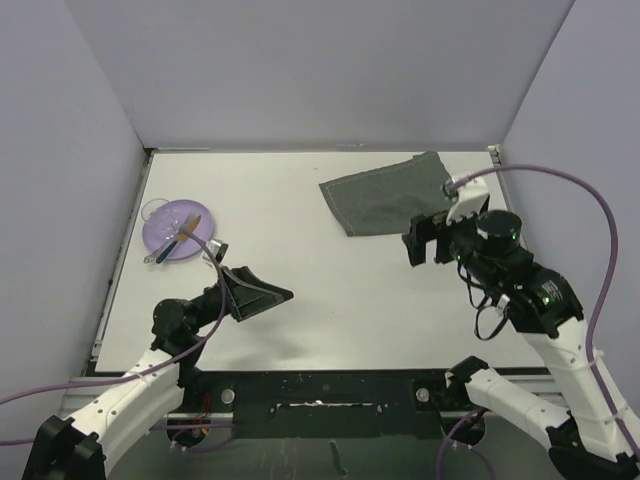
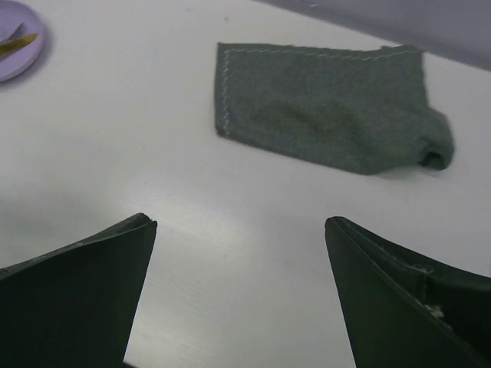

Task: Set the dinner table for one person
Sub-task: Move the napkin to the center of the board.

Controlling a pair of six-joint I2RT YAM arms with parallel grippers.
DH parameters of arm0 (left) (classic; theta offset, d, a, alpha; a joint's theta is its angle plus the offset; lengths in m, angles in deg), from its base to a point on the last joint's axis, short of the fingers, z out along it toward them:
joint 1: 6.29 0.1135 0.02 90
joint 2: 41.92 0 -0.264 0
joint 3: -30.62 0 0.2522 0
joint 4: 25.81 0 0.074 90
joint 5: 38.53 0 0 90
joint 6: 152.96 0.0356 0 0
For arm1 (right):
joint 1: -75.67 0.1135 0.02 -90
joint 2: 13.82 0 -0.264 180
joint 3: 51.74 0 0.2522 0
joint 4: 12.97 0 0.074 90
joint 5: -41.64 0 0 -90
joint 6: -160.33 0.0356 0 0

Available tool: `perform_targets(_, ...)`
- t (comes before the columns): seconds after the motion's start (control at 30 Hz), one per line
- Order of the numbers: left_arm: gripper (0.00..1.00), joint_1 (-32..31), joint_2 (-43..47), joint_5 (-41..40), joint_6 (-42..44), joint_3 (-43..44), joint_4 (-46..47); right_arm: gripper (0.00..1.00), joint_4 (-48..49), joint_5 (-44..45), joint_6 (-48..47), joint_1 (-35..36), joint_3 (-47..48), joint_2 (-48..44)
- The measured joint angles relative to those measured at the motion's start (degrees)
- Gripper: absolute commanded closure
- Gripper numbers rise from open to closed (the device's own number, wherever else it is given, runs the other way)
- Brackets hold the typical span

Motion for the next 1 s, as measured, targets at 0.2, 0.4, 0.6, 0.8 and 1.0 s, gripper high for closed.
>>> perform_targets(0.2,0.07,-0.09,1.6,-0.28,12.09,9.42,-18.36,0.02,-1.6,19.65,-4.92,-0.72,23.06,20.76)
perform_targets(0.4,0.04,-0.11,-1.09,-4.13,26.58,19.34,-33.73,0.02,-3.65,23.43,-8.07,-9.51,41.31,44.87)
perform_targets(0.6,0.07,-0.11,-16.24,-7.85,37.27,28.26,-38.64,0.02,-7.54,21.42,-9.77,-16.94,56.43,65.94)
perform_targets(0.8,0.11,0.7,-39.76,-12.31,44.09,39.45,-40.48,0.02,-8.98,18.71,-11.34,-20.46,68.22,77.96)
perform_targets(1.0,0.11,3.23,-56.43,-14.58,47.3,50.97,-40.41,0.02,-5.99,14.58,-11.56,-23.37,68.63,79.84)
